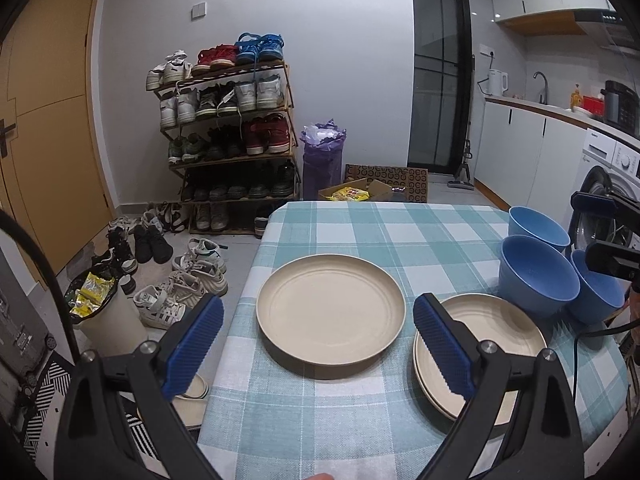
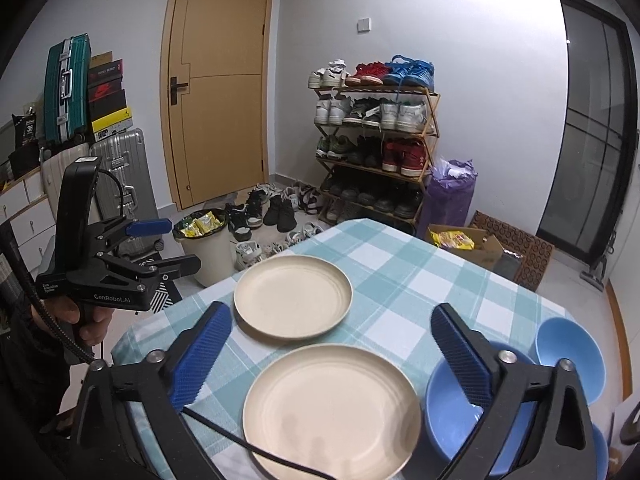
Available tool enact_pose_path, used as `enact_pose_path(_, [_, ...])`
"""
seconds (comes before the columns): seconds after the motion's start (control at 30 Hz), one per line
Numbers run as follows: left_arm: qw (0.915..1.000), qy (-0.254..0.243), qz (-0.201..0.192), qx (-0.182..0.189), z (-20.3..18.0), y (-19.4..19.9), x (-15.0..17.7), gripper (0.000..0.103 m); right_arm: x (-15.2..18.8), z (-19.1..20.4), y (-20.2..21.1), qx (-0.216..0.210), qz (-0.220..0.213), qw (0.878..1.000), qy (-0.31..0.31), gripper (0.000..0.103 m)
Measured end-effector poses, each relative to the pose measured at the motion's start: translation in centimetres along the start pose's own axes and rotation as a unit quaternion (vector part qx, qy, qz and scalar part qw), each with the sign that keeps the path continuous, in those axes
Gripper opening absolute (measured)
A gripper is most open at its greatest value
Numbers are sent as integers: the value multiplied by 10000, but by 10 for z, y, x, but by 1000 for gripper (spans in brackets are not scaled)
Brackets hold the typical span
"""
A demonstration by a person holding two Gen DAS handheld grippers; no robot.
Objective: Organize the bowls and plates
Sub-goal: 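Withdraw both tools up and away from the plate stack, then move both open tools forward and down to the lone cream plate's rim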
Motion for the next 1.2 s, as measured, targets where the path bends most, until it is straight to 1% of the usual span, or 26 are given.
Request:
enact_pose_path(0.37, [9999,96,-17,-114,11,-5,3,97,-12,6,-20,-70,-171,9998,-100,102])
enact_pose_path(0.57, [9997,171,-21,-196,18,-6,3,97,-17,9,-34,-43,-126,9997,-193,102])
enact_pose_path(0.7, [9995,208,-17,-254,23,-8,4,97,-22,10,-45,-115,-70,9995,-283,102])
enact_pose_path(0.87, [9992,268,-27,-278,29,-11,5,97,-30,13,-56,-150,-140,9991,-371,102])
enact_pose_path(1.07, [9988,336,-5,-344,38,-18,5,97,-37,18,-76,-168,-182,9991,-338,102])
enact_pose_path(1.2, [9986,389,23,-344,42,-24,6,97,-43,20,-88,-199,-287,9988,-347,102])
Point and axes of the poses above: each gripper's, at about its wrist camera, not at the fingertips, and y roughly against the way its jaws point, z to its left, x to its underside, the point moved 4 cm from there along -y, roughly the way its jaws point, and after that the axes turned 15 degrees about x, right-handed, at the moved point
